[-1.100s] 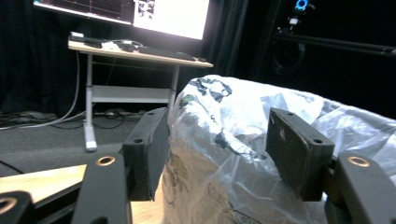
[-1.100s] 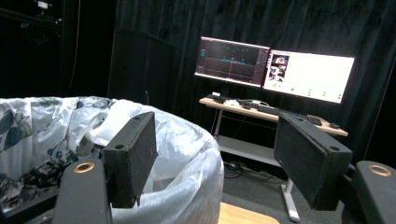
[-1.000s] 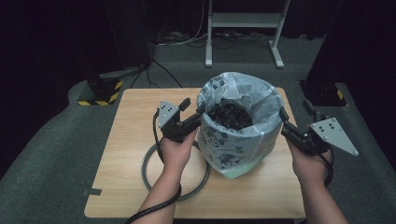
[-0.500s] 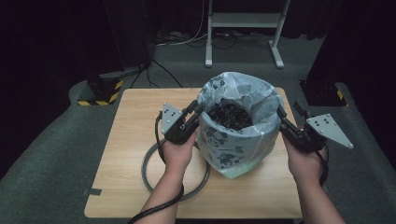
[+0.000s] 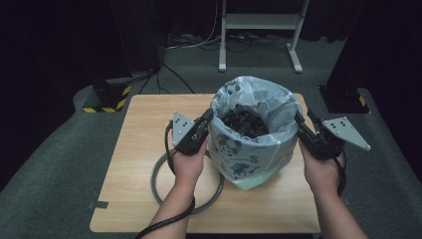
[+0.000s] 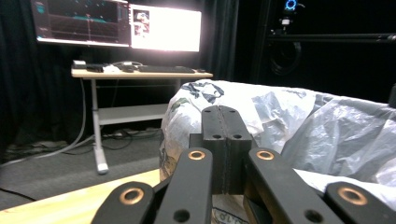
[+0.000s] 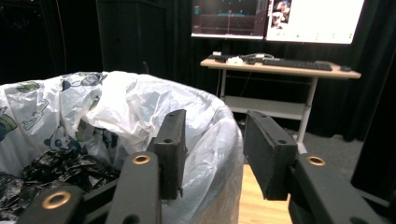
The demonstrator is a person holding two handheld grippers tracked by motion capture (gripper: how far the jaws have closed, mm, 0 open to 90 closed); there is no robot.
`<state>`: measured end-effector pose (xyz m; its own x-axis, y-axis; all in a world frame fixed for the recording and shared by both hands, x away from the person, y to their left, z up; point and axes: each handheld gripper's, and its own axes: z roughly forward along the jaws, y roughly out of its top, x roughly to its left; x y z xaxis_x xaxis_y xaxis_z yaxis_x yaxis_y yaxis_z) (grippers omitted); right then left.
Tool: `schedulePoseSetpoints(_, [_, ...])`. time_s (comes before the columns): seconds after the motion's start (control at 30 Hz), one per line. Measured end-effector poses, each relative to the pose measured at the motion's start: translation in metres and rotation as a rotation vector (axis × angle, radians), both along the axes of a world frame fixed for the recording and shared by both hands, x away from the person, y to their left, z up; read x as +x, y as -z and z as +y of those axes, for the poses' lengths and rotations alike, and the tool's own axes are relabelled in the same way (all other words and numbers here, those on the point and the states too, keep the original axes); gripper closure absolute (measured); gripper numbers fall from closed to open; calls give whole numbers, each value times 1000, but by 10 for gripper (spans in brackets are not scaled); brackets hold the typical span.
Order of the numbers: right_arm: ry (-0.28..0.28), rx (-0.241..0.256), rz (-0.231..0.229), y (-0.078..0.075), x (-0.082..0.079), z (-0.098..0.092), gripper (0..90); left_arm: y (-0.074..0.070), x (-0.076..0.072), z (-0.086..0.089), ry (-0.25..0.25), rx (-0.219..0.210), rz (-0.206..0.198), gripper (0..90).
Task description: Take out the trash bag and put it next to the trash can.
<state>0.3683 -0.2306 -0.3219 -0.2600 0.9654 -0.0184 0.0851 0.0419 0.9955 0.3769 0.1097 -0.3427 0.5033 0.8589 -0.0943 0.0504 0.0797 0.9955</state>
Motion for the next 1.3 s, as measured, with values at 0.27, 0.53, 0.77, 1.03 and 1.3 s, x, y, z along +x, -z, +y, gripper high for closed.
schedulePoseSetpoints(0.27, [6,18,58,1,4,2,674,1,-1,1,3,1,-9,898])
schedulePoseSetpoints(0.53, [32,13,57,-1,3,2,775,2,-2,0,1,-7,-8,898])
schedulePoseSetpoints(0.77, [46,-28,32,-1,1,3,900,1,-2,0,0,-34,8,899])
schedulePoseSetpoints(1.03, [65,-3,-71,-7,-5,0,900,-7,-2,4,-14,-67,-14,900])
schedulePoseSetpoints(1.3, [66,-10,-140,-24,-8,4,900,-28,0,3,-8,-69,-53,900])
